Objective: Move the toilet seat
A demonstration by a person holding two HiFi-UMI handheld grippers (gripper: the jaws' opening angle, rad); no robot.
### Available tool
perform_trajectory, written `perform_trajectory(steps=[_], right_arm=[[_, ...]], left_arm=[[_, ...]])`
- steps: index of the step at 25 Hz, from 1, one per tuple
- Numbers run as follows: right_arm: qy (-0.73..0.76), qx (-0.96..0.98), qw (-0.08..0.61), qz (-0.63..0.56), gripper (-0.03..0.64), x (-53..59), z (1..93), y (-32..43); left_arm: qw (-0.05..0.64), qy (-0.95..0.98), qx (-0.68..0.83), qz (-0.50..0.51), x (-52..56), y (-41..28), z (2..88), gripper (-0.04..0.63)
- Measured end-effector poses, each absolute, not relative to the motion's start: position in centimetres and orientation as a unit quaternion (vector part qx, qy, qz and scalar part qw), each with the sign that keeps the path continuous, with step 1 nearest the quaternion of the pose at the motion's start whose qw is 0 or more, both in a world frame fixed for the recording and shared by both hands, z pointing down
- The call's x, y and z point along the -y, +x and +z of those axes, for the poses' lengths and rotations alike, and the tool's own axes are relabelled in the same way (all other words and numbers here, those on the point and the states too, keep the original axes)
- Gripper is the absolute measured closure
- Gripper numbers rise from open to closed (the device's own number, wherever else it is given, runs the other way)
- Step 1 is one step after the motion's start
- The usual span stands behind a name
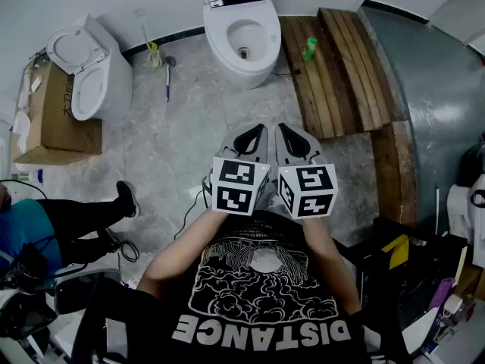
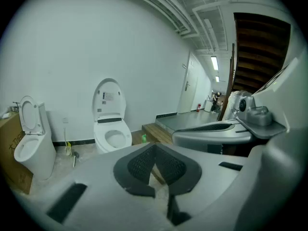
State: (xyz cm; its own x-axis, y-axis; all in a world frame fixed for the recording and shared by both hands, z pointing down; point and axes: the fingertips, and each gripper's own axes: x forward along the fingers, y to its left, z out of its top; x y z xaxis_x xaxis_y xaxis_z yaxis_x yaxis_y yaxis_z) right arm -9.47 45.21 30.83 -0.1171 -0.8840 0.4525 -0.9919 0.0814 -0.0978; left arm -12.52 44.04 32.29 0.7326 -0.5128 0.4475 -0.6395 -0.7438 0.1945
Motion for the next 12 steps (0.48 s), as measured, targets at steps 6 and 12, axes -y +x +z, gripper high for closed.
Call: perform_trajectory(steps=[6,12], right_arm=[[0.662,0.714,0.131,0.189,0.598,-43.7,30.7,-10.7],[0.668,0.707,0.131,0.192,0.597,-42.9,31.1,-10.0]], left_arm=[[0.172,0.917,0.312,0.182,-42.0,-13.8,32.5,0.583],[0.177,0.917,0.308,0.180,-40.9,-13.3,32.8,0.583]])
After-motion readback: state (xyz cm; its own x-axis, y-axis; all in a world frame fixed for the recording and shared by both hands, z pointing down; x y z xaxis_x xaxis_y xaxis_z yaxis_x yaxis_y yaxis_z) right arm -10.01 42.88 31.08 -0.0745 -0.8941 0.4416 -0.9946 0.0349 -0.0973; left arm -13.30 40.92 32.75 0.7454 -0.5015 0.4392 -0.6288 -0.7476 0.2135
